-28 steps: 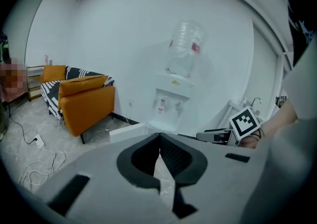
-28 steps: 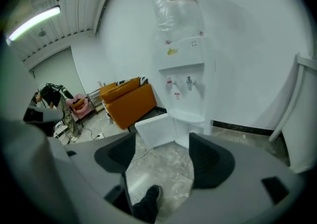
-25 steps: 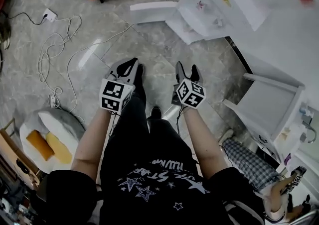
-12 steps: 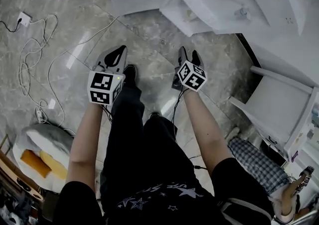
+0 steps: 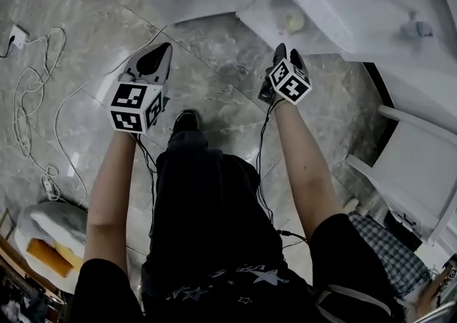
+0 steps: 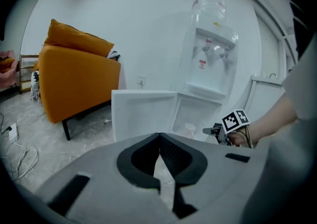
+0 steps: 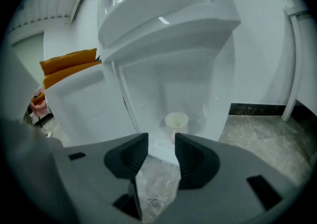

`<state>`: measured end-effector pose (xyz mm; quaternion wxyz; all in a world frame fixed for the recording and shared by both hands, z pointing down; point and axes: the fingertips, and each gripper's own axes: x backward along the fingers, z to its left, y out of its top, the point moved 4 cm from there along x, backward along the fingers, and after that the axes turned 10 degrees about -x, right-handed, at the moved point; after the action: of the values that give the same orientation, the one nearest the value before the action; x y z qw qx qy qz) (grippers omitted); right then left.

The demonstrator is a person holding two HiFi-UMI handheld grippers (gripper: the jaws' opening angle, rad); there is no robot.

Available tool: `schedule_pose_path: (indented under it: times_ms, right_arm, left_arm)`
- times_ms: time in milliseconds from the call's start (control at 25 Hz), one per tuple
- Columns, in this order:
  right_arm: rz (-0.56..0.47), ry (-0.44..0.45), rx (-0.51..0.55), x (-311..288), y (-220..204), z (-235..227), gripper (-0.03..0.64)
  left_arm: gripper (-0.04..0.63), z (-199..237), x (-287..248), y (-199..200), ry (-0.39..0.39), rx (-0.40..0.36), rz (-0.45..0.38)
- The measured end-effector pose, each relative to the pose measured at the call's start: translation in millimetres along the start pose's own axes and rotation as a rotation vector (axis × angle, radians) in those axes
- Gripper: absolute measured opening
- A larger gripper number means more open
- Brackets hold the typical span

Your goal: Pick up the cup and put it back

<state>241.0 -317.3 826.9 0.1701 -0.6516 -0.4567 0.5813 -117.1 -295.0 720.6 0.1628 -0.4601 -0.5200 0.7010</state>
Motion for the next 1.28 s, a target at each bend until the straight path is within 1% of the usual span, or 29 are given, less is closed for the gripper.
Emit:
schedule_pose_path:
  times_ms: [120, 240, 320, 400, 480, 520, 600, 680, 720, 800, 880, 960, 1080, 1160, 1280]
  right_arm:
    - [-0.018, -0.015, 0.032, -38.3, -10.1, -1.4, 0.163]
    - [-0.03, -0.052, 0.004, -73.0, -21.2, -11.9, 0.161]
    - [-0.043, -0.072, 0.008, -92.1, -26.5, -18.2, 0.163]
    - [-0.051, -0.107, 0.025, -106.6, -30.1, -26.0, 0.167]
    - [-0.049, -0.156, 0.016, -116.0, -33.1, -36.4, 0.167]
    - [-0.053, -0.163, 0.003, -120.2, -33.6, -39.4, 0.166]
    - [-0.068, -0.148, -0.024, -127.6, -32.8, -40.1, 0.166]
    - [-0.083, -0.14, -0.019, -131.3, -30.3, -38.9, 0.161]
    - [-0.086, -0.148, 0.001, -132.1, -28.8, -38.9, 0.15]
    - [-0.082, -0.185, 0.062, -133.3, -25.9, -40.6, 0.087]
    - [-0.074, -0.22, 0.107, -134.2, -23.1, -43.3, 0.066]
    - [-0.054, -0.212, 0.112, -133.1, -20.9, -45.4, 0.058]
    - [-0.023, -0.167, 0.118, -131.3, -19.2, -49.5, 0.055]
    - [-0.021, -0.142, 0.13, -130.3, -20.0, -52.1, 0.054]
    - [-0.032, -0.106, 0.184, -125.9, -20.0, -51.3, 0.052]
  left_arm:
    - [0.009, 13.4, -26.7, -12.8, 0.001, -0.024, -0.031]
    - [0.009, 23.4, -51.7, -20.3, 0.007, -0.032, -0.077]
    - [0.009, 28.6, -64.7, -25.4, 0.014, -0.053, -0.1]
    - [0.009, 31.2, -74.1, -32.8, 0.021, -0.076, -0.11]
    - [0.009, 30.4, -79.4, -40.3, 0.02, -0.081, -0.119]
    - [0.009, 29.5, -80.6, -43.4, 0.017, -0.081, -0.123]
    - [0.009, 28.2, -80.4, -48.3, 0.013, -0.08, -0.126]
    - [0.009, 26.8, -78.2, -52.5, 0.009, -0.076, -0.121]
    - [0.009, 25.9, -77.1, -54.3, 0.006, -0.074, -0.119]
    - [0.009, 24.8, -76.1, -56.3, 0.005, -0.077, -0.117]
    - [0.009, 24.7, -76.4, -56.5, 0.007, -0.084, -0.116]
    - [0.009, 23.8, -76.9, -55.6, 0.007, -0.091, -0.118]
    - [0.009, 18.5, -78.8, -54.9, -0.001, -0.101, -0.122]
    - [0.009, 14.2, -80.8, -55.9, -0.006, -0.097, -0.125]
    - [0.009, 7.6, -82.5, -56.3, -0.017, -0.079, -0.129]
